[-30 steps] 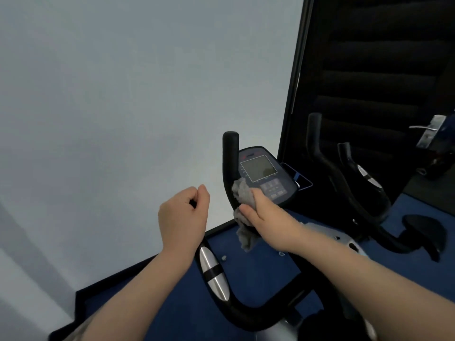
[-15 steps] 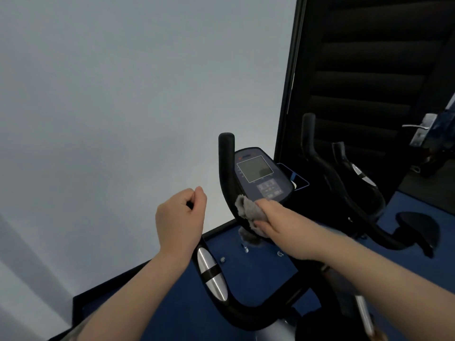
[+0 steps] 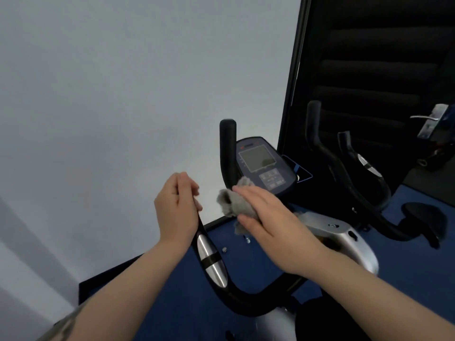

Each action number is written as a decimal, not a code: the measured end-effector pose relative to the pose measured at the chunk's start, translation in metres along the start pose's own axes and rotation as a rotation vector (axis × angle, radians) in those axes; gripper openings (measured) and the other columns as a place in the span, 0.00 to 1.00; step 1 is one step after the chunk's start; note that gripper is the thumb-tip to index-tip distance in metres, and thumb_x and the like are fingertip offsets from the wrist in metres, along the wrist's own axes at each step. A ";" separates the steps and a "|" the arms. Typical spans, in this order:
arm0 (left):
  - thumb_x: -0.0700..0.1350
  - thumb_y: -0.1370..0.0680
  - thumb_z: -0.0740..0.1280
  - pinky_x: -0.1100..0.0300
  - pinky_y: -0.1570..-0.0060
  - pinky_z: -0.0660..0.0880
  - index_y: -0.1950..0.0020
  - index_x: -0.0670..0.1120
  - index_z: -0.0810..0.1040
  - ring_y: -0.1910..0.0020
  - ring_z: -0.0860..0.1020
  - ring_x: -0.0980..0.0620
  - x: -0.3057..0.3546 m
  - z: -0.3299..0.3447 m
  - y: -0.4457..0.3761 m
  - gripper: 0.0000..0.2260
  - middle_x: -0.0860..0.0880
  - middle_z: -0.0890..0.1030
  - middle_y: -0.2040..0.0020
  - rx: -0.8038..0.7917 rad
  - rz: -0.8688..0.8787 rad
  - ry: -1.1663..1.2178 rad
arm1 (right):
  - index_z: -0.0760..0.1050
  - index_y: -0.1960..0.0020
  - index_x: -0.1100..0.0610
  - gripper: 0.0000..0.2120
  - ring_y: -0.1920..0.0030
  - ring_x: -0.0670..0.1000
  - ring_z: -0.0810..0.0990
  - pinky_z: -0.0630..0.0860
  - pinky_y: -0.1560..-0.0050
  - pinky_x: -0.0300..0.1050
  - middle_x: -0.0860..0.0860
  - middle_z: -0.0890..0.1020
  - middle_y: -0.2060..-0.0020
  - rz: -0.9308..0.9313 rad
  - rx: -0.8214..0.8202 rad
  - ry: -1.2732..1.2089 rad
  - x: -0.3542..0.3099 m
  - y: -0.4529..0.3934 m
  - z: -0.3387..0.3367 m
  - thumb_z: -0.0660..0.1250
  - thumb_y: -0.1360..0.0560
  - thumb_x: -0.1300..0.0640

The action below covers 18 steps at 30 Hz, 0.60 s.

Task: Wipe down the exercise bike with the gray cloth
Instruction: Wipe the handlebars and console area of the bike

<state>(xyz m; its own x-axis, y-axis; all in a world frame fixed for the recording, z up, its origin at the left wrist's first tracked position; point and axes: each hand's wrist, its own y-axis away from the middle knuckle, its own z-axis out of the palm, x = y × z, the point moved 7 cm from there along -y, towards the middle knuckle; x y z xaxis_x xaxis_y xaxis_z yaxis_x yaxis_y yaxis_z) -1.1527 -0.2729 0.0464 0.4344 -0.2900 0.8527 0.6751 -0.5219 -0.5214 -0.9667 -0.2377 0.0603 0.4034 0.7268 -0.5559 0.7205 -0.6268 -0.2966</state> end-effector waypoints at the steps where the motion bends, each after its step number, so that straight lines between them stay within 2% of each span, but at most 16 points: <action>1: 0.46 0.18 0.56 0.69 0.67 0.70 0.62 0.45 0.74 0.70 0.76 0.57 0.001 0.000 -0.001 0.15 0.51 0.77 0.67 -0.015 0.014 -0.009 | 0.59 0.23 0.48 0.24 0.25 0.40 0.53 0.51 0.24 0.40 0.41 0.61 0.26 0.000 0.006 0.049 -0.006 -0.002 0.005 0.55 0.18 0.47; 2: 0.44 0.18 0.55 0.69 0.63 0.70 0.61 0.45 0.74 0.66 0.76 0.58 0.003 0.001 -0.001 0.14 0.52 0.77 0.65 -0.035 0.024 -0.029 | 0.60 0.23 0.49 0.24 0.25 0.40 0.52 0.49 0.25 0.39 0.41 0.62 0.26 0.001 0.022 0.069 -0.012 -0.004 0.007 0.55 0.18 0.47; 4: 0.44 0.19 0.55 0.69 0.59 0.69 0.59 0.44 0.74 0.61 0.74 0.59 0.004 0.003 -0.005 0.13 0.52 0.77 0.62 -0.075 0.034 -0.040 | 0.64 0.25 0.51 0.22 0.26 0.42 0.58 0.52 0.27 0.38 0.44 0.67 0.28 -0.032 0.028 0.019 -0.023 -0.010 0.011 0.56 0.18 0.48; 6: 0.44 0.19 0.54 0.65 0.56 0.71 0.58 0.40 0.75 0.58 0.75 0.58 0.001 0.005 -0.008 0.14 0.49 0.78 0.59 -0.129 0.006 -0.016 | 0.71 0.31 0.53 0.17 0.33 0.48 0.69 0.64 0.29 0.45 0.50 0.75 0.35 -0.009 -0.088 -0.109 -0.028 -0.012 0.029 0.58 0.18 0.51; 8: 0.42 0.17 0.55 0.61 0.50 0.72 0.56 0.39 0.76 0.54 0.77 0.55 -0.004 0.005 -0.009 0.14 0.46 0.80 0.55 -0.176 -0.032 -0.009 | 0.73 0.36 0.53 0.13 0.42 0.52 0.76 0.72 0.37 0.51 0.54 0.79 0.43 0.057 -0.226 -0.308 -0.031 -0.006 0.053 0.58 0.18 0.53; 9: 0.41 0.16 0.54 0.61 0.48 0.72 0.55 0.39 0.77 0.52 0.77 0.54 -0.004 0.005 -0.009 0.14 0.45 0.81 0.54 -0.200 -0.047 -0.016 | 0.71 0.33 0.51 0.15 0.41 0.50 0.75 0.71 0.37 0.48 0.52 0.78 0.41 0.076 -0.271 -0.363 -0.032 -0.001 0.062 0.57 0.18 0.51; 11: 0.41 0.15 0.54 0.68 0.48 0.71 0.52 0.39 0.77 0.51 0.77 0.56 -0.003 0.004 -0.008 0.15 0.48 0.81 0.52 -0.230 -0.081 -0.052 | 0.66 0.27 0.45 0.20 0.33 0.42 0.69 0.63 0.32 0.39 0.42 0.72 0.33 0.129 -0.341 -0.452 -0.025 0.012 0.071 0.52 0.18 0.42; 12: 0.42 0.15 0.53 0.71 0.49 0.69 0.52 0.40 0.77 0.50 0.77 0.57 -0.002 0.003 -0.006 0.14 0.50 0.81 0.52 -0.223 -0.098 -0.067 | 0.65 0.27 0.42 0.22 0.33 0.38 0.68 0.61 0.33 0.35 0.37 0.71 0.33 0.184 -0.368 -0.488 -0.017 0.020 0.072 0.49 0.19 0.38; 13: 0.42 0.15 0.54 0.71 0.48 0.68 0.50 0.43 0.77 0.49 0.77 0.58 0.001 0.001 -0.003 0.14 0.52 0.80 0.51 -0.201 -0.114 -0.070 | 0.69 0.31 0.39 0.22 0.37 0.36 0.70 0.61 0.37 0.34 0.35 0.73 0.38 0.239 -0.386 -0.492 -0.008 0.027 0.071 0.47 0.19 0.36; 14: 0.42 0.15 0.54 0.69 0.46 0.68 0.48 0.45 0.77 0.46 0.76 0.58 0.004 0.001 0.002 0.12 0.54 0.79 0.48 -0.169 -0.122 -0.066 | 0.75 0.40 0.37 0.19 0.44 0.35 0.73 0.64 0.41 0.35 0.35 0.77 0.45 0.257 -0.401 -0.459 0.000 0.035 0.068 0.48 0.19 0.36; 15: 0.41 0.15 0.54 0.66 0.41 0.67 0.44 0.46 0.76 0.41 0.74 0.58 0.007 0.000 0.010 0.11 0.53 0.78 0.43 -0.129 -0.105 -0.073 | 0.77 0.50 0.39 0.16 0.52 0.36 0.75 0.67 0.46 0.39 0.37 0.79 0.54 0.238 -0.419 -0.391 0.003 0.041 0.066 0.50 0.19 0.38; 16: 0.39 0.16 0.55 0.63 0.35 0.65 0.38 0.46 0.74 0.35 0.71 0.57 0.013 0.001 0.021 0.11 0.52 0.75 0.36 -0.095 -0.061 -0.106 | 0.76 0.53 0.42 0.14 0.55 0.40 0.76 0.69 0.50 0.42 0.40 0.79 0.57 0.193 -0.449 -0.300 0.003 0.046 0.065 0.54 0.19 0.40; 18: 0.36 0.17 0.56 0.58 0.25 0.55 0.27 0.43 0.67 0.24 0.59 0.54 0.022 0.006 0.054 0.18 0.49 0.62 0.24 -0.085 0.044 -0.213 | 0.74 0.50 0.49 0.11 0.56 0.45 0.76 0.71 0.54 0.45 0.44 0.78 0.58 0.064 -0.555 -0.094 0.002 0.053 0.061 0.60 0.20 0.43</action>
<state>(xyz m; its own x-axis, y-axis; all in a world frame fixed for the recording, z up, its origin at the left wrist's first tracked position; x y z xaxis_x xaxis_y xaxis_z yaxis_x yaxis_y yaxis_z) -1.1037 -0.3029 0.0369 0.5844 -0.1429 0.7988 0.6043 -0.5804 -0.5459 -0.9624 -0.2866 -0.0042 0.4222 0.6480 -0.6340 0.8952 -0.4082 0.1788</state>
